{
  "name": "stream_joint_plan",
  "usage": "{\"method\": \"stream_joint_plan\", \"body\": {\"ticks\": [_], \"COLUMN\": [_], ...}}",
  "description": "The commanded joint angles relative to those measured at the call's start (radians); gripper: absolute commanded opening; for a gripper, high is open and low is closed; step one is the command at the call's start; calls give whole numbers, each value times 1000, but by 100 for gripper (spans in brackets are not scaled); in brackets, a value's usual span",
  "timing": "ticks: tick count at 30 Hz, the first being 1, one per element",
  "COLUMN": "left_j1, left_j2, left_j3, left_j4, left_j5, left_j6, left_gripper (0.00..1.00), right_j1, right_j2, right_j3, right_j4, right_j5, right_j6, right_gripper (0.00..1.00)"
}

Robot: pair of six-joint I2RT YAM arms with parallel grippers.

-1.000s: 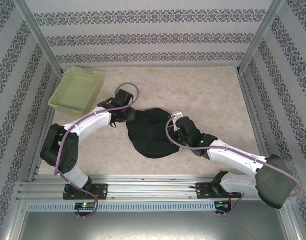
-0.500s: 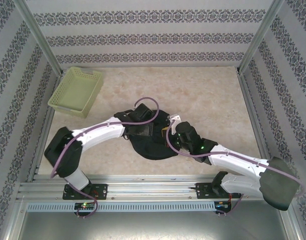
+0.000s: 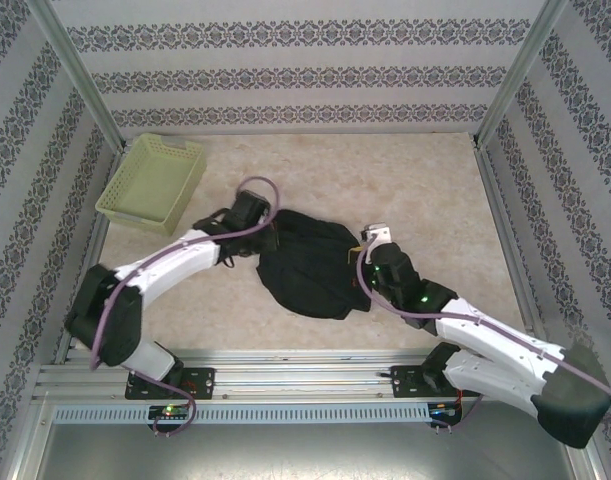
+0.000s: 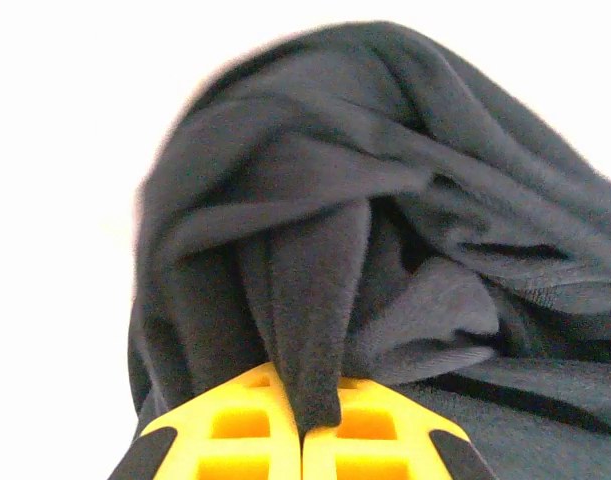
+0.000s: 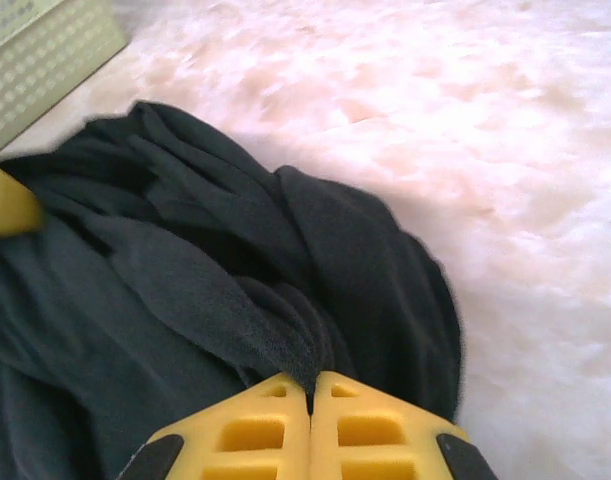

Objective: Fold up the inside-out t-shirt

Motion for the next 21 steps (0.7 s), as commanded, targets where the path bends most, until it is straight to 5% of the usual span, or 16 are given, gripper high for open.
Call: {"method": "stream_joint_plan", "body": {"ticks": [1,8,13,21], "left_j1": [137,200,194,140], "left_j2": [-131,-155,-79,-70], "left_j3": [23,-1,-116,-221], "left_j4": [53,155,233,222], "left_j5": [-15,126,260,261], "left_j6": [7,23,10,93], "left_gripper": [0,0,0,0], "right_j1": [-83,-93,105,113], "right_j2": [-121,-226,-78,143], "right_j3": [47,-41,-202,11], "right_j4": [-89,-43,94,-59], "right_j5": [62,-71,24,-17], "right_j6": [10,14,84,18], "right_gripper": [0,0,1,47]}}
